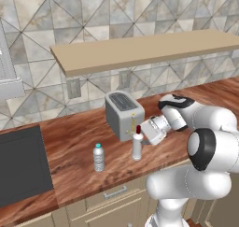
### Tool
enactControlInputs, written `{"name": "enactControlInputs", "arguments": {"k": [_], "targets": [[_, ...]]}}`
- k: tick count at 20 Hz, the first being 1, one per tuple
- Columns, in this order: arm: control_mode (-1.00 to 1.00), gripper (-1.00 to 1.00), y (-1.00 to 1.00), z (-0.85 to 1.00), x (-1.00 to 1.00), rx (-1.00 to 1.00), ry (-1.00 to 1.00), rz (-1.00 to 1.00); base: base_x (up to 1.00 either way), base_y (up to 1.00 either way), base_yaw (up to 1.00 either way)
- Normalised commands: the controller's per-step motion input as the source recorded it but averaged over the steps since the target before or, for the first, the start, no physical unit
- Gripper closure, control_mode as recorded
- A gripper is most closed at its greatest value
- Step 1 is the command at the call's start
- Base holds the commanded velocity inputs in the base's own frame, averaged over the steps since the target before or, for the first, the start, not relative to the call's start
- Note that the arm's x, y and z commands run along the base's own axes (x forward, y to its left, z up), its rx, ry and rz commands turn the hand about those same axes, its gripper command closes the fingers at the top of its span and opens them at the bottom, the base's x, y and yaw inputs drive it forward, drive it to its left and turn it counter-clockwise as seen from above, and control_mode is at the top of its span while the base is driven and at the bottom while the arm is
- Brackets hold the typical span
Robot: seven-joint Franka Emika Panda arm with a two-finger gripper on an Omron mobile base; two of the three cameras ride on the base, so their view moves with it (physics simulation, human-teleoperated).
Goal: Place the drinks on the dining counter in a tight cluster.
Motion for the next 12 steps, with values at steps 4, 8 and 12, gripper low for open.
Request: {"name": "enactControlInputs", "arguments": {"k": [4,8,12], "targets": [[-1.00,-1.00,0.09,0.00,0.00,0.00,0.00,0.00,0.00,0.00,0.00],[-1.00,-1.00,0.00,0.00,0.00,0.00,0.00,0.00,0.00,0.00,0.00],[-1.00,1.00,0.00,0.00,0.00,0.00,0.00,0.00,0.00,0.00,0.00]]}}
